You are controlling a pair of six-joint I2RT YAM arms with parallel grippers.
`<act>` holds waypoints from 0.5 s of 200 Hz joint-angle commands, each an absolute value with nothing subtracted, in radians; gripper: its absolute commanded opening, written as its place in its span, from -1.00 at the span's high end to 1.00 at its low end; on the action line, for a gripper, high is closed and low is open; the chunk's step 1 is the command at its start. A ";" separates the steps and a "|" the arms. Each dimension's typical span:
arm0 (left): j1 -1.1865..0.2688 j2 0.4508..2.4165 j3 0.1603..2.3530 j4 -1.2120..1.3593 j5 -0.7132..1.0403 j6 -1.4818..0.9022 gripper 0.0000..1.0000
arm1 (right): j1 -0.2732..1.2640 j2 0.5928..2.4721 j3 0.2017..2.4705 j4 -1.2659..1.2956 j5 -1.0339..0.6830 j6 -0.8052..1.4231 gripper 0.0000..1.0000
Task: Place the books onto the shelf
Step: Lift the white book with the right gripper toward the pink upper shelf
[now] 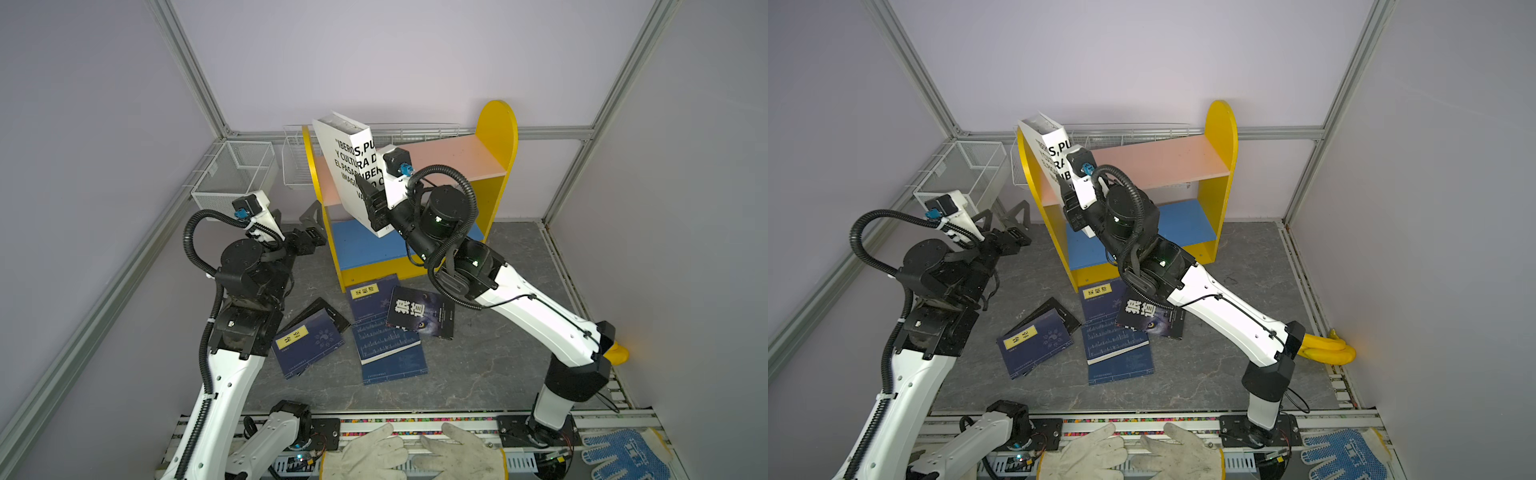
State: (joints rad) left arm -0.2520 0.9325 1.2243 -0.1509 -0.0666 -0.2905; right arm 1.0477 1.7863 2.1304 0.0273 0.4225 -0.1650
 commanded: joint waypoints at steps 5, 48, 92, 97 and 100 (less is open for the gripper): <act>-0.237 0.934 1.241 -0.107 -0.029 -0.276 -0.99 | 1.037 1.835 2.202 0.211 0.464 -0.199 0.20; -0.214 0.975 1.256 -0.088 0.005 -0.280 -0.99 | 1.037 1.885 2.249 0.233 0.448 -0.179 0.19; -0.173 1.004 1.261 -0.037 0.088 -0.291 -0.99 | 1.037 2.034 2.403 0.215 0.508 -0.187 0.19; -0.167 1.006 1.259 -0.035 0.098 -0.291 -0.99 | 1.036 2.050 2.420 0.218 0.514 -0.191 0.19; -0.164 1.006 1.259 -0.034 0.104 -0.291 -0.99 | 1.036 2.061 2.432 0.221 0.518 -0.193 0.19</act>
State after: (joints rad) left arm -0.1871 1.0035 1.2270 -0.0830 0.0357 -0.2916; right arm 1.0420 1.9968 2.3569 0.1661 0.4717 -0.1699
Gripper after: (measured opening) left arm 0.994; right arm 0.427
